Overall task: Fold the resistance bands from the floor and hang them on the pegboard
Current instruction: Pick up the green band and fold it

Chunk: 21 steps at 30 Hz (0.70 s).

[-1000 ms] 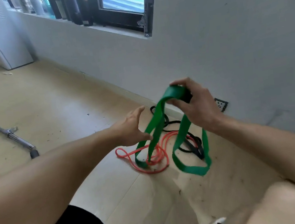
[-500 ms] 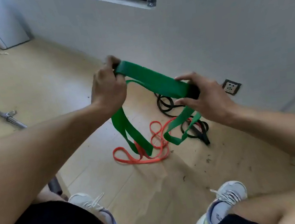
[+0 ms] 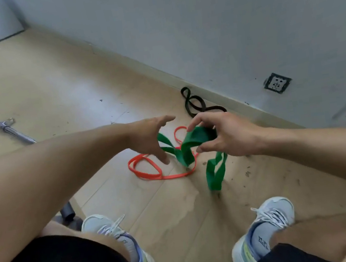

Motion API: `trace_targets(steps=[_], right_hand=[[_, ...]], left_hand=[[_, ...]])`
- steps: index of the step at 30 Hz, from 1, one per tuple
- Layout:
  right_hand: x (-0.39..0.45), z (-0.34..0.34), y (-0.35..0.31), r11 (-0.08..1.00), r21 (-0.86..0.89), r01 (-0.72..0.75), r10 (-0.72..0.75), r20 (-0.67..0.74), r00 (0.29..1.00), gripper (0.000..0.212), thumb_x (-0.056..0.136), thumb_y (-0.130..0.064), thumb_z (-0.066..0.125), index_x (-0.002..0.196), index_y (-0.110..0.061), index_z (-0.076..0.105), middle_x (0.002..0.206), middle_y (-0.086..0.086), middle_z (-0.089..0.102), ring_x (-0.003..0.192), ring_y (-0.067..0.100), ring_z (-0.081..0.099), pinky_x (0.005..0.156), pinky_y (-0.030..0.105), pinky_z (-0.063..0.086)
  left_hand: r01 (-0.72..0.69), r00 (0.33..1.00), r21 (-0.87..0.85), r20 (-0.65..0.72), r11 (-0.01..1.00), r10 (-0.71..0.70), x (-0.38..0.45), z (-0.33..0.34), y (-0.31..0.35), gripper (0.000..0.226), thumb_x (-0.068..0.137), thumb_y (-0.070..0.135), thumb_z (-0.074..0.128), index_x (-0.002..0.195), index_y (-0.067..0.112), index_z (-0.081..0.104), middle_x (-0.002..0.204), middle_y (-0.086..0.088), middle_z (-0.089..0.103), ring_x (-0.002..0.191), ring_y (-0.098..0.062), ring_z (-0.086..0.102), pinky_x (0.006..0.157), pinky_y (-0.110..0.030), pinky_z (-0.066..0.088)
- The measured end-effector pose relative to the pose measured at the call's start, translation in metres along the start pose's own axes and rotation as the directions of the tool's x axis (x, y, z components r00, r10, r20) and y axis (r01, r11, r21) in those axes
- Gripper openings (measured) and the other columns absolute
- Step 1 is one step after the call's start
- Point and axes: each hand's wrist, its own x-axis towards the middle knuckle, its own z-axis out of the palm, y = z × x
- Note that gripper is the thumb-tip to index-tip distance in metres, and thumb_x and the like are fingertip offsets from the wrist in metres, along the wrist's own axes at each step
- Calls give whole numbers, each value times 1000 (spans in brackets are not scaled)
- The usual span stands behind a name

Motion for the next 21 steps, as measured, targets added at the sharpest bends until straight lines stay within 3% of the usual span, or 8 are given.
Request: trace_targets(steps=[3,5,8,12,14,17,21], right_hand=[[1,-3,-9,996,92,8,-7,-12,1000,45,80,-22,91,109,-42,64,102,-14,68,86,3,70,73,18,53],[1,-7,-17,988,140,67,-61,-44,997,47,79,-17,92,110,-39,63,99,-11,71,88,9,72,75,24,56],[-2,-13,-30,974,156,164,-143,-136,980,50,80,-15,90,115,-34,59,97,-10,74,88,11,71,77,21,55],[-5,-18,-38,950,190,249,-196,-255,947,50,84,-18,87,122,-27,56,97,-6,74,87,15,70,78,18,53],[-6,-19,-38,944,224,244,-178,-279,944,51,84,-18,87,125,-24,56,98,-3,75,82,16,71,74,21,54],[-7,-23,-36,952,219,214,-134,-330,935,54,83,-18,87,127,-27,57,98,-3,75,72,9,66,69,23,52],[-8,-27,-39,955,189,227,-147,-360,921,58,83,-20,87,132,-29,56,95,-4,73,71,7,62,69,16,48]], left_hand=[[-105,994,-20,-20,994,104,1,1,2,116,66,44,92,158,33,22,159,3,38,143,-20,39,114,-34,35],[-179,981,-46,-90,983,174,-1,3,8,98,68,47,90,150,30,39,148,6,52,131,-18,51,109,-35,42],[-244,957,-153,-195,958,213,-2,1,14,58,76,42,85,124,26,57,117,5,69,105,-17,65,95,-41,53],[-280,906,-199,-378,939,190,-3,-6,13,20,90,25,70,108,20,62,92,0,70,85,-22,69,78,-45,58],[-265,853,-183,-503,947,141,-6,-11,11,14,91,30,67,98,23,58,86,3,65,85,-25,65,69,-38,54],[-235,715,-142,-695,961,72,-14,-24,12,32,75,45,66,92,25,47,87,2,63,82,-26,62,66,-40,52],[-263,542,-48,-833,964,107,-24,-38,17,26,79,21,65,92,21,43,80,-4,62,68,-26,54,58,-44,49]])
